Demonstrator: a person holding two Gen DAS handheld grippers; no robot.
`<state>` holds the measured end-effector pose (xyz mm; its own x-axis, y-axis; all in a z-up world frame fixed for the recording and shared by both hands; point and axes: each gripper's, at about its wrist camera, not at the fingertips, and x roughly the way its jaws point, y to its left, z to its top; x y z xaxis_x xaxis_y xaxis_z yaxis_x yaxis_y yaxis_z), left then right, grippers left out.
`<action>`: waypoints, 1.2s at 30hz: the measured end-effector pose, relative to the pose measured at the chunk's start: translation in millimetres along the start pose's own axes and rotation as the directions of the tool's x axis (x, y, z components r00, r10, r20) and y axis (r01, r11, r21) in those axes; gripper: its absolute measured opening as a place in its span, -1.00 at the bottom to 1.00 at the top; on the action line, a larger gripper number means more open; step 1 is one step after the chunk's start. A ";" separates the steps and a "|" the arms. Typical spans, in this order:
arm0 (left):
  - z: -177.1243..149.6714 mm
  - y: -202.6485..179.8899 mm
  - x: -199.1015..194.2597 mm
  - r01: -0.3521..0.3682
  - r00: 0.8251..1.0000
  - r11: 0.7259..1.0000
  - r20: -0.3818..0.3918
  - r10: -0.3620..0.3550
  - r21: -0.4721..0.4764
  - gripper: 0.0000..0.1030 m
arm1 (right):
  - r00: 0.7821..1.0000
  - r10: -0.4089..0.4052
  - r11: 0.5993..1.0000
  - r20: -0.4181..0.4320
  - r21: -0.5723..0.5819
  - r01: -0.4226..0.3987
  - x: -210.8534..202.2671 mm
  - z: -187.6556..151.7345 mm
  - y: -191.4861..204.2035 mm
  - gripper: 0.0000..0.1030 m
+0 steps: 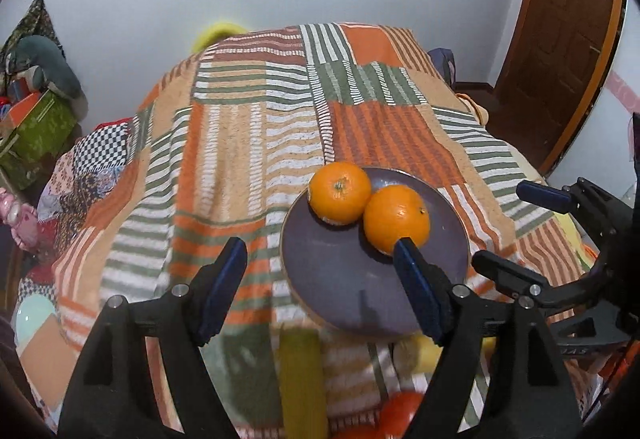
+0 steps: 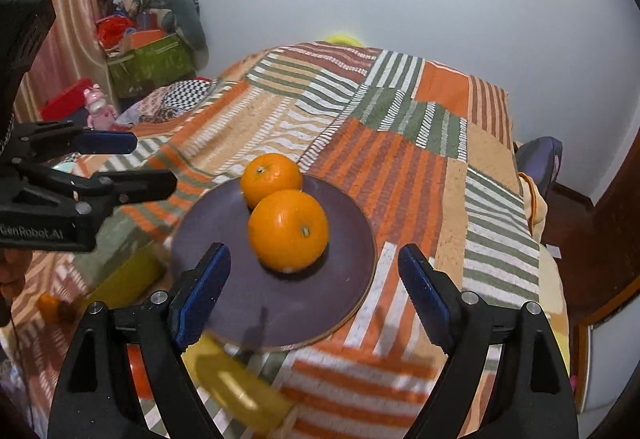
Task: Organize fruits
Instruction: 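Open both grippers to release the oranges onto the plate, then grasp a yellow corn cob with the left gripper while the right gripper grasps the other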
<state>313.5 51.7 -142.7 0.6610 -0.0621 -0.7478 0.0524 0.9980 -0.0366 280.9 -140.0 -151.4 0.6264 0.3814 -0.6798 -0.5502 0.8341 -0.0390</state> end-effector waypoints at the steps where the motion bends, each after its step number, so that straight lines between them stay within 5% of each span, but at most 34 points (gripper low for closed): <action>1: -2.7 2.0 -3.9 0.003 1.000 1.000 0.002 -0.003 -0.004 0.48 | 1.000 0.007 1.000 -0.001 -0.004 -0.007 -3.5 -2.3 2.6 0.63; 9: -38.6 15.8 -23.6 0.003 0.999 0.999 -0.033 -0.005 -0.046 0.40 | 0.997 0.047 0.998 -0.053 -0.034 -0.049 -10.7 -34.0 21.6 0.63; 18: -87.1 31.2 18.1 -0.033 0.983 0.996 -0.183 0.017 -0.086 0.37 | 0.982 0.094 0.990 -0.163 -0.089 -0.109 12.4 -63.6 39.1 0.63; 29: -101.0 30.0 50.6 0.008 0.969 0.995 -0.244 -0.033 -0.099 -0.02 | 0.962 0.109 0.979 -0.251 -0.140 -0.147 45.6 -67.9 50.2 0.68; 36: -99.6 25.2 55.3 0.030 0.971 0.994 -0.234 -0.053 -0.100 -0.32 | 0.948 0.152 0.964 -0.280 -0.169 -0.205 45.4 -65.8 46.6 0.24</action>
<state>276.8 74.9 -251.0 0.4639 -0.1099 -0.8790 -0.0030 0.9921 -0.1257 247.4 -110.1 -232.3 0.3553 0.3768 -0.8554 -0.7523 0.6585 -0.0224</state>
